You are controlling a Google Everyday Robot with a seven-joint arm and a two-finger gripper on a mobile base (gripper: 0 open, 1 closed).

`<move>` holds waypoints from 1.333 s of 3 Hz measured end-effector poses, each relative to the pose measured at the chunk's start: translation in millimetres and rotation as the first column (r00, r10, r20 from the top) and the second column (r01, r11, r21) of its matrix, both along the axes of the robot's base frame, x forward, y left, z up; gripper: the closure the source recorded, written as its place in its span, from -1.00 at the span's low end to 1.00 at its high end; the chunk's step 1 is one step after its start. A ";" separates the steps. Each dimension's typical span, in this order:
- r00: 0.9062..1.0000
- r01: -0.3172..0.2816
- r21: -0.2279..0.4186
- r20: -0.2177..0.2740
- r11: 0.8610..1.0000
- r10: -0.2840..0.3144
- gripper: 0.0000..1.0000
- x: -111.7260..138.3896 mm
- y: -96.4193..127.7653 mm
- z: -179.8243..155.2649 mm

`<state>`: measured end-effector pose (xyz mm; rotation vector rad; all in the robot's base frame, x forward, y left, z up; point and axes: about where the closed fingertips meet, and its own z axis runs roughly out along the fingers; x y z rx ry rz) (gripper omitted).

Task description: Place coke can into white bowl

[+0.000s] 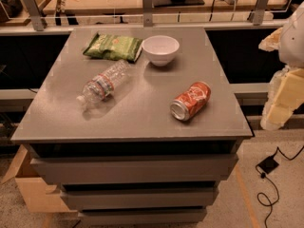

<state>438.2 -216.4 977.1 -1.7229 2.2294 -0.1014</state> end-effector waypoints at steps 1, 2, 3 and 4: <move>1.000 0.000 0.000 0.000 1.000 0.000 -1.00 0.0 0.0 0.0; 0.997 -0.078 0.040 -0.004 0.996 0.078 -1.00 11.9 8.6 -9.5; 0.968 -0.246 0.116 -0.024 0.962 0.251 -1.00 35.1 28.6 -33.5; 0.921 -0.377 0.149 -0.040 0.914 0.387 -1.00 58.7 46.8 -61.2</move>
Offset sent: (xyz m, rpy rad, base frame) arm 0.0366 0.0254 -0.0355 0.1339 0.0385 0.2658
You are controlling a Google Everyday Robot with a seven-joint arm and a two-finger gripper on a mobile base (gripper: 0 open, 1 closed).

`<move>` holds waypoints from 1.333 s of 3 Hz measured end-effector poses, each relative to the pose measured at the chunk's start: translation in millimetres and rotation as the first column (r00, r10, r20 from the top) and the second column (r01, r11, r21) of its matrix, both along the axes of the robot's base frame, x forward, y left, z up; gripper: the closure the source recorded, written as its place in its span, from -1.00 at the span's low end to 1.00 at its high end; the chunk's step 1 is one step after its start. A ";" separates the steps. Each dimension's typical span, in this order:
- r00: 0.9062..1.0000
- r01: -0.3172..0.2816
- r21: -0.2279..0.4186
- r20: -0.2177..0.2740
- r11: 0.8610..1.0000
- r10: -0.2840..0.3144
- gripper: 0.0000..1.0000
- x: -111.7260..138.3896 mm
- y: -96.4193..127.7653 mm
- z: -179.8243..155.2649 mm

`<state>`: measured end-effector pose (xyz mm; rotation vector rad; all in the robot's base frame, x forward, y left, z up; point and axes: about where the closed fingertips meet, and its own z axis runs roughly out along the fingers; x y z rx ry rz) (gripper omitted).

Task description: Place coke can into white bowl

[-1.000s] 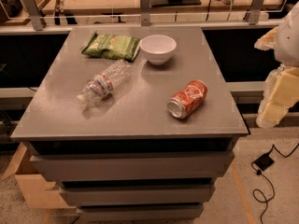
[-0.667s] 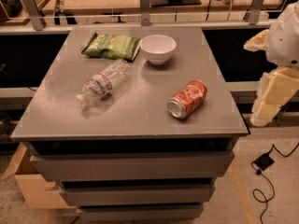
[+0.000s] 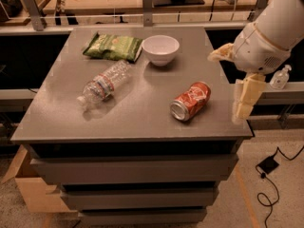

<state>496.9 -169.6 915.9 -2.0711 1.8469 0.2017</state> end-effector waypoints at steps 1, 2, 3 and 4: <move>0.993 -0.114 -0.032 0.011 0.993 0.114 -1.00 11.9 20.6 -18.2; 0.977 -0.209 -0.093 0.014 0.974 0.211 -1.00 15.9 39.0 -34.8; 0.961 -0.273 -0.146 -0.001 0.951 0.276 -1.00 14.9 51.1 -50.5; 0.949 -0.314 -0.173 -0.027 0.934 0.314 -1.00 11.8 58.7 -61.6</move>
Offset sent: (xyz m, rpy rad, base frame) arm 0.0185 0.0594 -0.0591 -0.1871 -0.0238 0.3407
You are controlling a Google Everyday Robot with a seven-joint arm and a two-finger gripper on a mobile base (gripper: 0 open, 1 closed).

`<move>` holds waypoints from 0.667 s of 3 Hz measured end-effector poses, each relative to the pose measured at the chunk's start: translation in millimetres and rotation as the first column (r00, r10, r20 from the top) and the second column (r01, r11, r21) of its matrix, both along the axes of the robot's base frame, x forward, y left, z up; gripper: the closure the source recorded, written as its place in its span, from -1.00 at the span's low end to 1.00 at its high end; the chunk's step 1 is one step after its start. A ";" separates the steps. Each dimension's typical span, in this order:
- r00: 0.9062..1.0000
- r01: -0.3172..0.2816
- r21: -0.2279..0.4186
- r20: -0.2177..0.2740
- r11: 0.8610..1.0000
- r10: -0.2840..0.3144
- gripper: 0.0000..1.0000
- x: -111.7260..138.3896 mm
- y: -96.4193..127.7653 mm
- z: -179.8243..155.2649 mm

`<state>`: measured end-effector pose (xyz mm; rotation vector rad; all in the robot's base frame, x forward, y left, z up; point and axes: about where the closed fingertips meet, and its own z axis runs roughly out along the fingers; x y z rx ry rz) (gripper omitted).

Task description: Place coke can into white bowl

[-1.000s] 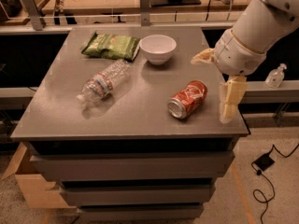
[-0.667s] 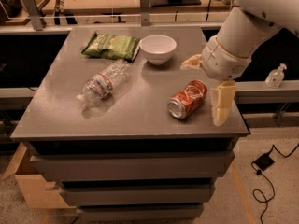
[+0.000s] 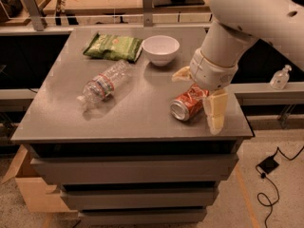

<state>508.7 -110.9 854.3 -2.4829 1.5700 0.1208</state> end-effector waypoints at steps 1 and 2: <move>1.000 -0.020 -0.013 -0.017 1.000 0.020 -0.62 -1.6 3.7 -6.2; 0.999 -0.034 -0.017 -0.023 0.999 0.034 -0.15 -0.8 6.3 -4.9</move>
Offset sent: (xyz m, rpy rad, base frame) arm -0.0016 0.0066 -0.0023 -0.0250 0.0391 0.0496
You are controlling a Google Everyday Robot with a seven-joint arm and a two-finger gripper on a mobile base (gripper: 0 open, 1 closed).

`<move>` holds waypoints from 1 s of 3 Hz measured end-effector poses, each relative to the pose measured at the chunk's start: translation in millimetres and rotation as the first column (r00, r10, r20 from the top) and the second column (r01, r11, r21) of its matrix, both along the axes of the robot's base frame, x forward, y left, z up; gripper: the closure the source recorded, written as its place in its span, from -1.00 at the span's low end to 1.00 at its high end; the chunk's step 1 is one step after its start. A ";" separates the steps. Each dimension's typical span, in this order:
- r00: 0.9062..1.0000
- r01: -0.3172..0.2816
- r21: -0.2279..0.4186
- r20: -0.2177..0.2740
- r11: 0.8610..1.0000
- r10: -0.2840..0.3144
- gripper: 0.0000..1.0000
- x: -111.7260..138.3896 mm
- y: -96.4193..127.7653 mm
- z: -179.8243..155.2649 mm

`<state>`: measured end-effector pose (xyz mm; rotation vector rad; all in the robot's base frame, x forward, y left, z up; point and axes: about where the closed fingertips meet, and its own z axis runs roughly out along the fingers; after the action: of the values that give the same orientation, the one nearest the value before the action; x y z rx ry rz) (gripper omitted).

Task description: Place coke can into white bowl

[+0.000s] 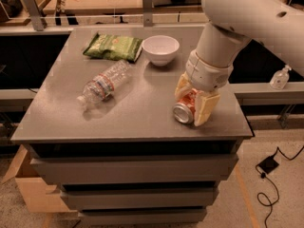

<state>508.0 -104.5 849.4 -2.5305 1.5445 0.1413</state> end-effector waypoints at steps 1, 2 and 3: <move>1.000 -0.006 0.008 -0.012 1.000 0.006 0.32 -1.1 3.3 0.4; 1.000 -0.004 0.032 -0.030 0.999 0.005 0.78 -3.0 5.7 2.7; 1.000 -0.005 0.052 -0.025 0.999 0.007 1.00 -3.0 7.2 13.3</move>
Offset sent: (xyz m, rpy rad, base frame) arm -0.0085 0.0054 0.0065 0.0575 0.0667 0.0014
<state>505.0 -97.3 862.7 -2.5030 1.5223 0.2115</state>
